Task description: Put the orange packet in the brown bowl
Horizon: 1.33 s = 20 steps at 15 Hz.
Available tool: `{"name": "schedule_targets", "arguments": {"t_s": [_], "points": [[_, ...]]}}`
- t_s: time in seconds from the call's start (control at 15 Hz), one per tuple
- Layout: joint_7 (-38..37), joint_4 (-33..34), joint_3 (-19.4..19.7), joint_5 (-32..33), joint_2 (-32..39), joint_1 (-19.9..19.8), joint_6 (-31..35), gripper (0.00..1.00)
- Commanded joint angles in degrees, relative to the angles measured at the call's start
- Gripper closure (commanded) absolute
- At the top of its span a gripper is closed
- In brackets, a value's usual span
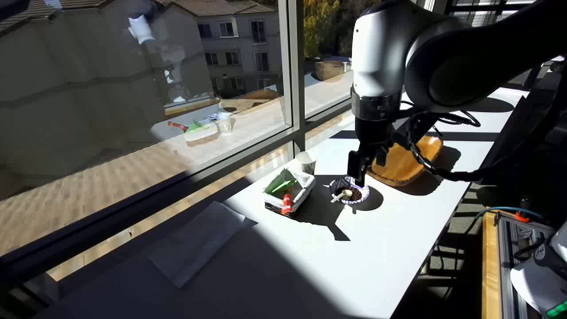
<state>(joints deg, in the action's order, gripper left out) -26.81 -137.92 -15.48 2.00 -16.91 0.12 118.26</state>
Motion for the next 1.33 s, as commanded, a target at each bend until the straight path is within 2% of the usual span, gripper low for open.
{"name": "schedule_targets", "arguments": {"t_s": [0.0,0.67,0.73,0.8,1.07,1.27], "points": [[-0.4,0.1,1.5,0.5,0.1,1.6,-0.1,0.0],[-0.4,0.1,1.5,0.5,0.1,1.6,-0.1,0.0],[-2.5,1.4,1.9,-0.2,1.4,1.0,-0.7,0.0],[-2.1,1.6,3.4,-2.1,2.3,0.6,2.5,0.0],[-3.8,5.7,8.1,-7.8,7.8,-0.8,6.4,0.0],[-4.3,11.1,11.0,-13.9,14.5,-1.0,9.5,0.0]]}}
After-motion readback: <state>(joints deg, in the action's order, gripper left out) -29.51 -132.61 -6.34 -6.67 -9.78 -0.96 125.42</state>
